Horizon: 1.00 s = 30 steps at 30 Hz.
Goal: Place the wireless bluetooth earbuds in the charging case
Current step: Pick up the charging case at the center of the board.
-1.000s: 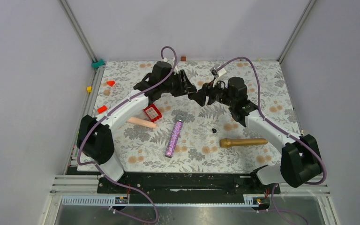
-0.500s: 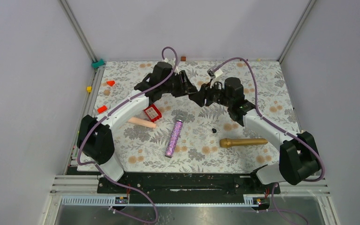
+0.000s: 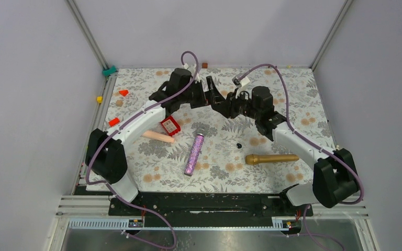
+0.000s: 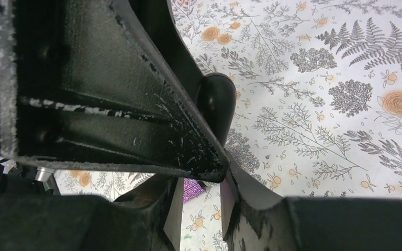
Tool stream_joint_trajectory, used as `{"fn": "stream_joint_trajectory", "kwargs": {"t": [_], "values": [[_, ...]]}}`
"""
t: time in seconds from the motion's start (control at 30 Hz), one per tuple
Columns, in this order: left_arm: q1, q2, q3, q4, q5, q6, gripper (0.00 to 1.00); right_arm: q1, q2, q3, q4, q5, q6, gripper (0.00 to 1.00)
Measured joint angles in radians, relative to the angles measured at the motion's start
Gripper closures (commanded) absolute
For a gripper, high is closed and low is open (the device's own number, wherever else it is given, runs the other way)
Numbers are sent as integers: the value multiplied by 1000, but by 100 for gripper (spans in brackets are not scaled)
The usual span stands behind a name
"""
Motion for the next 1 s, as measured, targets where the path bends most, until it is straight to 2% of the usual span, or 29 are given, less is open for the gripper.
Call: {"fn": "stream_joint_trajectory", "kwargs": {"t": [0.17,0.27,0.47,0.6,0.7,0.8,1.0], "values": [[25,-20,43,-27,46,54,1,-12,-74,0,-25,-16,-24,84],[81,-53,85,-29,102,99,2,-41,-133,14,-62,-60,-37,84],[280,-134,157,93,394,195,1,-114,-240,111,-182,-191,-92,83],[324,-172,171,134,597,267,1,-129,-354,115,-233,-299,-129,81],[286,-215,135,123,722,367,1,-129,-432,102,-229,-415,-137,79],[208,-266,63,44,800,518,1,-129,-482,62,-206,-512,-135,77],[75,-316,-51,-149,838,796,1,-129,-500,-11,-204,-586,-172,76]]}}
